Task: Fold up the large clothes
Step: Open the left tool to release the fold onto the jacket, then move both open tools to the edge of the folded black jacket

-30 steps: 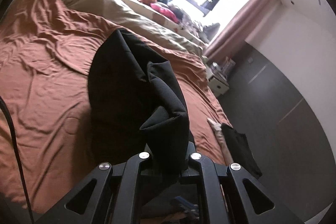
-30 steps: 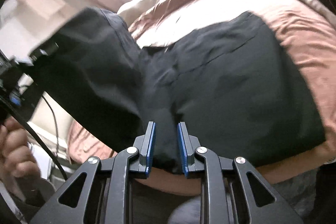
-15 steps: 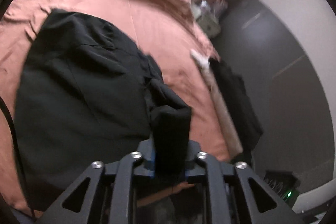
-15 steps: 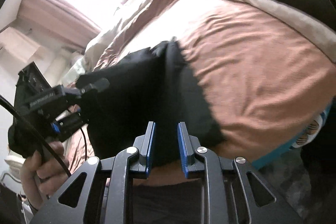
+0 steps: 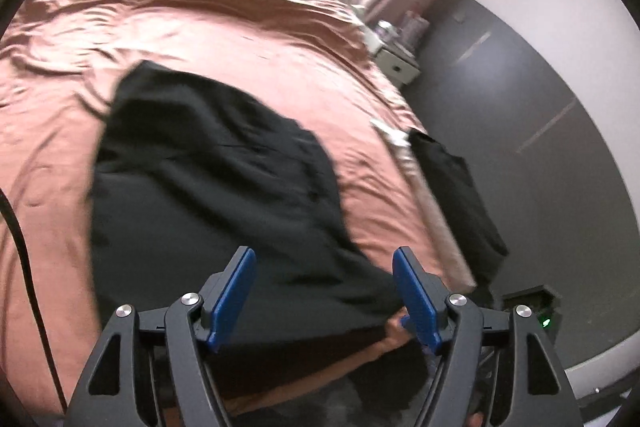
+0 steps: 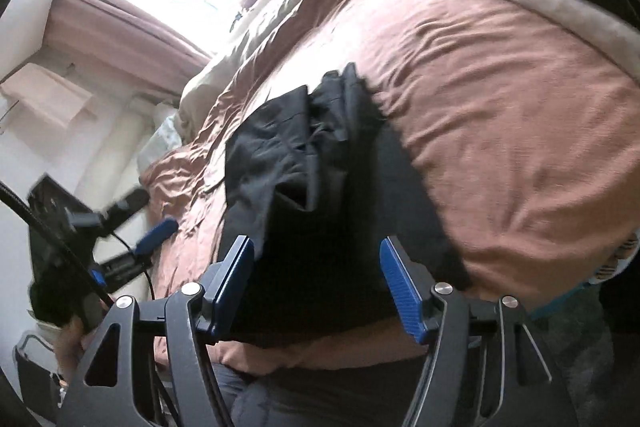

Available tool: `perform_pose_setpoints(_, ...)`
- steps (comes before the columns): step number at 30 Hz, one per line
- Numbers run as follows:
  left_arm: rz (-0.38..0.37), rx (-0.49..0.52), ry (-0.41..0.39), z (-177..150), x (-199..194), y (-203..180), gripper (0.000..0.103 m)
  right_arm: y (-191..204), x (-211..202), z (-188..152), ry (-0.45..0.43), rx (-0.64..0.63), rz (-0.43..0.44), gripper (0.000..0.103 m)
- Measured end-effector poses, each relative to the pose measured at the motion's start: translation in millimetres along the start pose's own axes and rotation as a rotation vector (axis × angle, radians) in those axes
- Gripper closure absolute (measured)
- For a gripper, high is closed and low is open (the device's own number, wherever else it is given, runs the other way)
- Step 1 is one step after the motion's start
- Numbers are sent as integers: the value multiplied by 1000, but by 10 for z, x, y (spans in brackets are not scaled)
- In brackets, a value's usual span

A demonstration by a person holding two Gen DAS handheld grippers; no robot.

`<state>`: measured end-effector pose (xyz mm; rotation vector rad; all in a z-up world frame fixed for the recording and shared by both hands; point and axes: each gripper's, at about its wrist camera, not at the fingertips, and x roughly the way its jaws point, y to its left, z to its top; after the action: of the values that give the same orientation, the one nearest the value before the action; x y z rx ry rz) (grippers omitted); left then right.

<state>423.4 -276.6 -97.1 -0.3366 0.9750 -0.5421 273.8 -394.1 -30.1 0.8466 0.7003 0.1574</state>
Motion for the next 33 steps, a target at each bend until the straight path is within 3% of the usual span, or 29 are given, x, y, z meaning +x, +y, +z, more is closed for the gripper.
perform_pose_setpoints(5, 130, -46, -12, -87, -129, 547, 30, 132, 319, 59, 24, -10, -2, 39)
perform_pose_setpoints(7, 194, -67, -2, -136, -113, 752, 30, 160, 415, 76, 9, -18, -40, 39)
perform_pose_setpoints(8, 216, -77, 5, -159, -144, 841, 30, 169, 451, 86, 2, -25, -52, 52)
perform_pose_setpoints(9, 244, -92, 18, -193, -115, 960, 30, 165, 486, 94, -7, -36, -53, 81)
perform_pose_setpoints(13, 291, -128, 87, -323, 60, 1232, 30, 96, 489, 57, -12, -36, -45, 87)
perform_pose_setpoints(18, 250, -153, 128, -453, 252, 1282, 30, -103, 385, -28, -43, -14, -10, 89)
perform_pose_setpoints(23, 179, -113, 141, -475, 303, 1081, 30, -323, 298, -93, -51, 14, -3, 90)
perform_pose_setpoints(26, 176, -73, 143, -479, 301, 893, 31, -459, 222, -124, -64, 37, 0, 90)
perform_pose_setpoints(33, 157, -33, 148, -445, 312, 715, 42, -611, -7, -142, -91, 49, 3, 90)
